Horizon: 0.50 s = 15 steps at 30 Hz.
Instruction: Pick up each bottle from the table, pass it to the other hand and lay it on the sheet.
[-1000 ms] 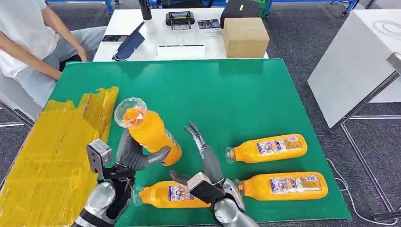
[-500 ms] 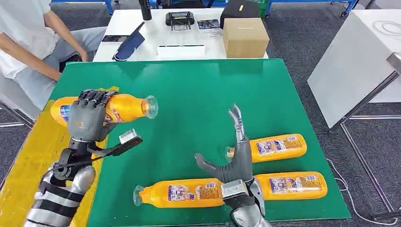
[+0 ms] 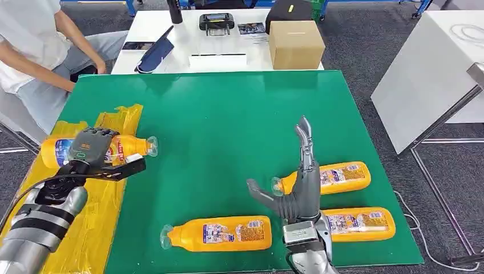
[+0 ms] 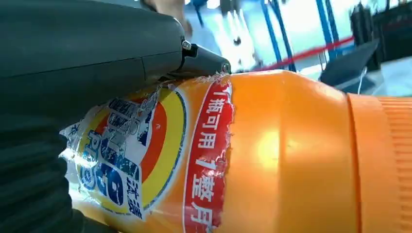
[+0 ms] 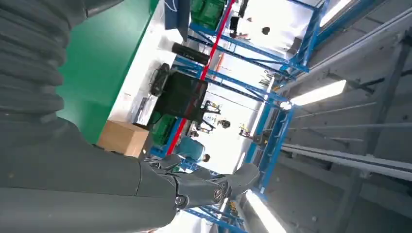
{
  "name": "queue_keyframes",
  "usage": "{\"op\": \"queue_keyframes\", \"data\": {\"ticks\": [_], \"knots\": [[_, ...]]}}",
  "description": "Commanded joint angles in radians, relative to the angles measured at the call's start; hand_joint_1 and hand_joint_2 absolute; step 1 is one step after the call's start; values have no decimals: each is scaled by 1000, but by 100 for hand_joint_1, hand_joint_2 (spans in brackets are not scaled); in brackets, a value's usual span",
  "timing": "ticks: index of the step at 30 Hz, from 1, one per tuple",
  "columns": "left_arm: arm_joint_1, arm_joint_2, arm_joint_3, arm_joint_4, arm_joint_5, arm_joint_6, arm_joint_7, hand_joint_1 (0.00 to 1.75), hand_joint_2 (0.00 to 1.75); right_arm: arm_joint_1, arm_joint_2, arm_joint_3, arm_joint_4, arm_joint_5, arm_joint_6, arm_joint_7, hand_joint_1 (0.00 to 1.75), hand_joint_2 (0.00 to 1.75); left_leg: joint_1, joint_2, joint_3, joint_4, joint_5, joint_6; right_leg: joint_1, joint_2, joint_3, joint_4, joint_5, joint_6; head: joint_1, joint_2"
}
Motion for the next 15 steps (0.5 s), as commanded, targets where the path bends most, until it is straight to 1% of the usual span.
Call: {"op": "queue_keyframes", "data": {"ticks": [1,4,5,6,9,12,15], "knots": [[155,22,39,-47,216,-20,-97,175,175,-6,-22,-29,35,-16,0,2,0,175,0,4,6,-3,-1,0,0,4,4,-3,0,-1,0,0],[218,18,64,-106,296,-32,-134,175,175,-5,-23,-33,44,-21,3,3,0,175,2,3,6,-1,-2,0,2,3,5,-3,0,-1,0,0],[237,15,73,-123,325,-40,-153,175,175,-7,-24,-33,48,-23,5,4,0,175,1,2,2,-1,-1,0,1,1,1,-2,0,0,0,0],[256,12,78,-137,344,-44,-166,175,175,-9,-24,-33,54,-24,6,4,0,175,1,2,4,-1,-2,0,1,2,4,-2,-1,-1,0,0],[301,-1,86,-174,389,-59,-200,175,175,-16,-24,-32,68,-27,8,3,0,175,0,2,2,-1,-1,0,0,2,1,-2,0,0,0,0],[303,-1,85,-174,389,-59,-200,175,175,-16,-24,-32,68,-27,8,3,0,175,1,1,4,-1,-1,0,1,2,4,-3,0,-1,0,0],[300,1,87,-175,389,-59,-200,175,175,-16,-23,-32,68,-27,8,3,0,175,1,0,2,-1,-1,0,1,0,2,-2,0,-1,0,0]]}}
